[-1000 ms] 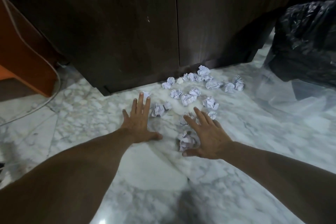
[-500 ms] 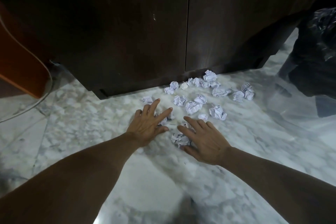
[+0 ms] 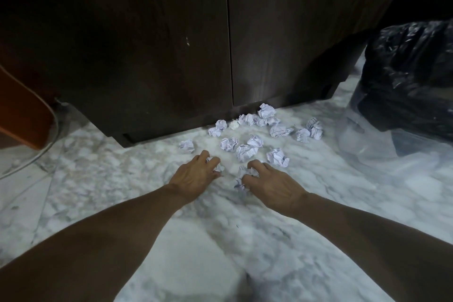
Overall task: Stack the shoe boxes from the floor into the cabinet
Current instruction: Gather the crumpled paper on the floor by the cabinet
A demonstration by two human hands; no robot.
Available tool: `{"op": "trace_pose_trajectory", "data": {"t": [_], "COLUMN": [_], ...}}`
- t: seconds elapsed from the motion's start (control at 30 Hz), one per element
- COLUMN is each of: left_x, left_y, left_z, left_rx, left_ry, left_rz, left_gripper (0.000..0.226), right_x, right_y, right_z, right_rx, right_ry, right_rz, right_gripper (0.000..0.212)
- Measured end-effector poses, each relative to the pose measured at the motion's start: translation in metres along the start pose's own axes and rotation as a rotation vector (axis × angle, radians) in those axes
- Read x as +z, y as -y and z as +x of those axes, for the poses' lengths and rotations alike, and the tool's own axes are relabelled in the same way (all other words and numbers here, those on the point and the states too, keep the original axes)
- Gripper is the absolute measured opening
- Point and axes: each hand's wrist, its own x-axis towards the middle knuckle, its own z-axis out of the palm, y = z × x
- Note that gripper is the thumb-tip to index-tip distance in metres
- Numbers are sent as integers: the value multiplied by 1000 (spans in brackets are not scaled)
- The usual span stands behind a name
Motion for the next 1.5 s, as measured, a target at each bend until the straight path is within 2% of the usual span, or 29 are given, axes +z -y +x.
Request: {"op": "trace_pose_trajectory", "data": {"t": [0.1,0.17,0.27,0.37,0.5,0.6,0.77,0.83,0.9,1.0,1.1,1.2,1.27,1.37,1.5], "left_x": [-19,-35,-66,-108,-163,-190,-211,-212,-207,-202,-205,-208,-204,-186,-136], "left_y": [-13,-25,-53,-102,-181,-232,-296,-313,-323,-328,-332,-322,-303,-259,-176], "left_z": [3,8,22,48,81,104,139,148,154,160,162,161,160,153,126], "left_rx": [15,25,31,146,202,199,132,92,71,75,71,2,-62,-158,-239], "left_ry": [-59,-148,-292,-460,-628,-695,-628,-463,-268,-188,-224,-383,-459,-486,-384], "left_rz": [-14,-39,-183,-335,-614,-813,-1056,-1160,-1153,-1145,-1193,-1320,-1341,-1223,-953], "left_gripper": [32,32,30,29,25,24,26,40,60,73,71,54,53,49,35], "right_x": [-23,-47,-98,-159,-221,-236,-238,-239,-240,-241,-243,-246,-247,-243,-217], "right_y": [-5,-10,-23,-48,-90,-116,-152,-162,-169,-172,-170,-160,-146,-120,-87], "right_z": [-7,-9,-9,-19,-52,-77,-111,-120,-126,-127,-125,-119,-112,-97,-70], "right_rx": [41,93,207,298,574,783,929,961,995,1075,1063,951,852,684,479], "right_ry": [-101,-206,-426,-661,-898,-922,-833,-879,-947,-1050,-1133,-1151,-1153,-1136,-995], "right_rz": [-27,42,99,76,108,214,413,540,639,676,716,682,587,461,428], "right_gripper": [21,15,15,15,17,23,25,24,29,38,39,35,27,23,24]}}
